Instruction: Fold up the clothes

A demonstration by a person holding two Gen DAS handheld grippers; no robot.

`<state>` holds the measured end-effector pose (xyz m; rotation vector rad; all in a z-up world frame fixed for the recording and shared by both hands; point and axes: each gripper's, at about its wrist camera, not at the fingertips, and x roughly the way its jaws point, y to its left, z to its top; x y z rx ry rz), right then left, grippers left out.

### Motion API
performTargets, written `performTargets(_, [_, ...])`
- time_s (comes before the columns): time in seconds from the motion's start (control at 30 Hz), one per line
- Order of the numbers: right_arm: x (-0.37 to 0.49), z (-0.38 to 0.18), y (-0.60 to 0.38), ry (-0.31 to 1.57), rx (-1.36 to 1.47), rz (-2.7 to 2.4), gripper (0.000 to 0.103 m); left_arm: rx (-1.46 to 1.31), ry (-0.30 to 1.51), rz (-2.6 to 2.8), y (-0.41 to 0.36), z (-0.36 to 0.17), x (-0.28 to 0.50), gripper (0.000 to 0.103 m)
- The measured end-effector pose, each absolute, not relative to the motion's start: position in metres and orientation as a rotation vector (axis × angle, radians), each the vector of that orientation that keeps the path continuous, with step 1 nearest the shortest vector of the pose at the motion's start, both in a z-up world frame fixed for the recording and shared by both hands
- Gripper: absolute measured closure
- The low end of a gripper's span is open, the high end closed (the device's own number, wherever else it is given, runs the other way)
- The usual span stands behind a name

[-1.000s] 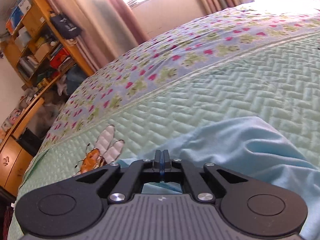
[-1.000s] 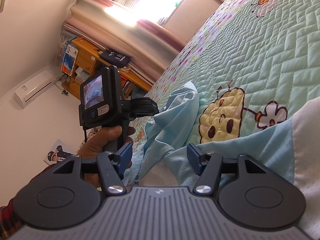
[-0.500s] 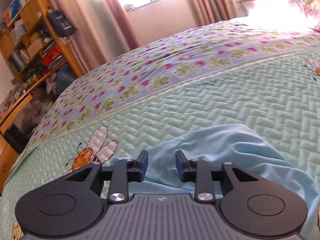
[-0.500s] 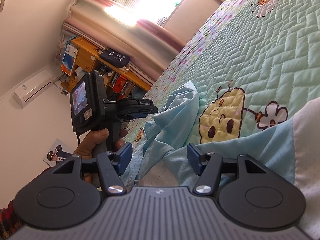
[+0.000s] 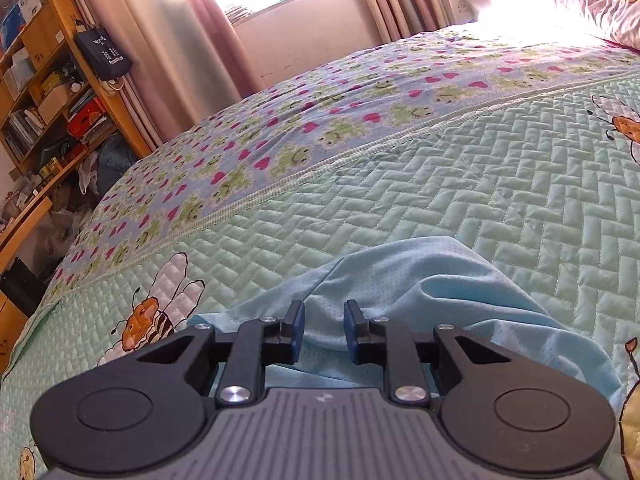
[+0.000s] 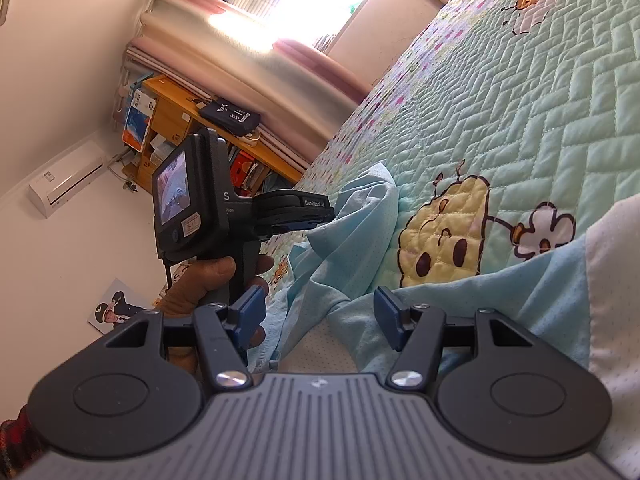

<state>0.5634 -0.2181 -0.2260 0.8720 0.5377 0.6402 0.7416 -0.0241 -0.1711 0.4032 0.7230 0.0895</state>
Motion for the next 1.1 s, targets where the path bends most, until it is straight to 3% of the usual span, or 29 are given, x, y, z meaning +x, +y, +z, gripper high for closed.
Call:
performTargets(0.4, [0.563,-0.226,-0.218,0.538,0.87,0.64,0.041,0.399,0.721,0.108,-0.022,-0.169,0.742,0.088])
performTargets(0.47, [0.563,-0.226,-0.218,0.538,0.871,0.64,0.041,0.374,0.722,0.126,-0.018,-0.164,0.742,0.081])
performTargets(0.53, [0.563,-0.226,-0.218,0.538,0.871,0.64,0.041,0.287,0.73,0.159,-0.004,-0.155,0.743,0.043])
performTargets(0.57, [0.563,-0.226,-0.218,0.538,0.871,0.64,0.041,0.221,0.729,0.176,0.007,-0.149,0.744,0.038])
performTargets(0.7, [0.563,-0.226,-0.219,0.539,0.871,0.64,0.041,-0.043,0.787,0.156,0.055,-0.135,0.746,0.038])
performTargets(0.87, [0.564,-0.226,-0.218,0.54,0.869,0.64,0.041,-0.102,0.841,0.124,0.073,-0.143,0.746,0.036])
performTargets(0.93, [0.564,-0.226,-0.218,0.54,0.869,0.64,0.041,-0.123,0.853,0.127,0.076,-0.149,0.746,0.029])
performTargets(1.1, [0.566,-0.226,-0.218,0.543,0.861,0.64,0.041,-0.139,0.857,0.058,0.064,-0.158,0.741,0.032])
